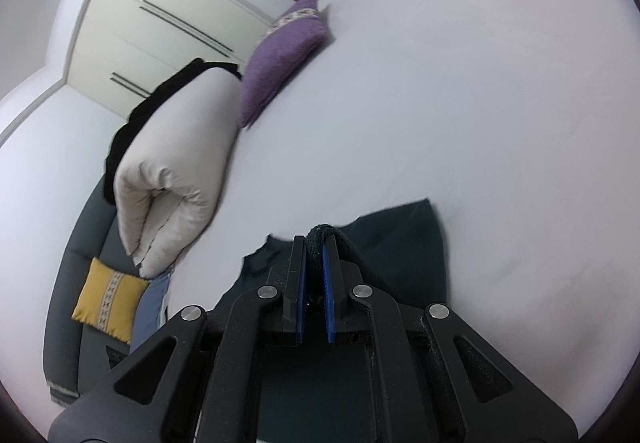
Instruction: Fold small clothes
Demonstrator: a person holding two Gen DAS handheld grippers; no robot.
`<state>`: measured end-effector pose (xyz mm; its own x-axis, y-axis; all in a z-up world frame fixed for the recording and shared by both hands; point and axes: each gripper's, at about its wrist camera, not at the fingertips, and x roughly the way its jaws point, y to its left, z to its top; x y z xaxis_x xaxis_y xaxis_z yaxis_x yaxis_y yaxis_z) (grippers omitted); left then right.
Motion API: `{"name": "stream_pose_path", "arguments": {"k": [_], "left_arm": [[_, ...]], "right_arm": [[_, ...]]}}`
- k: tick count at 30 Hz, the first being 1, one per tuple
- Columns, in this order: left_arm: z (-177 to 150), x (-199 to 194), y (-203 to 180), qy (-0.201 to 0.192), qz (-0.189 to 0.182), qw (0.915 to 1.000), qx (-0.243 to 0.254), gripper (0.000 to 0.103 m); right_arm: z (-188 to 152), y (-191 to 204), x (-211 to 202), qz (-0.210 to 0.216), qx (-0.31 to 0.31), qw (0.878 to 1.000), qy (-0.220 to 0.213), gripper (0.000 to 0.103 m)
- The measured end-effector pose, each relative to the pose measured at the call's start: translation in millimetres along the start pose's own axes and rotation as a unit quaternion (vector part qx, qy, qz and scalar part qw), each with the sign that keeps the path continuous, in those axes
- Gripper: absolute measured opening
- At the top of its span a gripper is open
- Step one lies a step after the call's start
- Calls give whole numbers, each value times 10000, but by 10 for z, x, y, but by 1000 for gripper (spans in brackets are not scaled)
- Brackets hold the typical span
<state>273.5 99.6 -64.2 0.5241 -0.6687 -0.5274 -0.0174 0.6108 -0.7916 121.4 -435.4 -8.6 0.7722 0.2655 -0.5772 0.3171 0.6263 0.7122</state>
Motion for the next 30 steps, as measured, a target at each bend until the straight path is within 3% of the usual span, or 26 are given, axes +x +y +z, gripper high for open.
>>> {"name": "stream_pose_path", "arguments": {"k": [12, 14, 15, 17, 19, 21, 30], "left_arm": [[251, 566, 251, 58, 648, 9978, -88, 13], [310, 611, 297, 34, 716, 9974, -124, 35], [337, 598, 308, -9, 715, 9973, -160, 55], [366, 525, 279, -152, 733, 9971, -151, 68], [389, 437, 214, -232, 689, 9974, -5, 68], [370, 348, 147, -305, 715, 9969, 137, 68], [-241, -52, 105, -327, 1185, 9891, 805, 68]], "right_arm": [[337, -355, 1037, -399, 427, 9982, 148, 7], [374, -409, 1186, -553, 471, 9972, 161, 11], [396, -430, 1236, -713, 452, 9964, 105, 14], [430, -492, 1271, -811, 539, 9952, 25, 22], [460, -540, 1255, -799, 675, 9945, -70, 35], [461, -522, 1213, -852, 511, 9949, -160, 38], [199, -269, 864, -1131, -539, 9921, -54, 38]]}}
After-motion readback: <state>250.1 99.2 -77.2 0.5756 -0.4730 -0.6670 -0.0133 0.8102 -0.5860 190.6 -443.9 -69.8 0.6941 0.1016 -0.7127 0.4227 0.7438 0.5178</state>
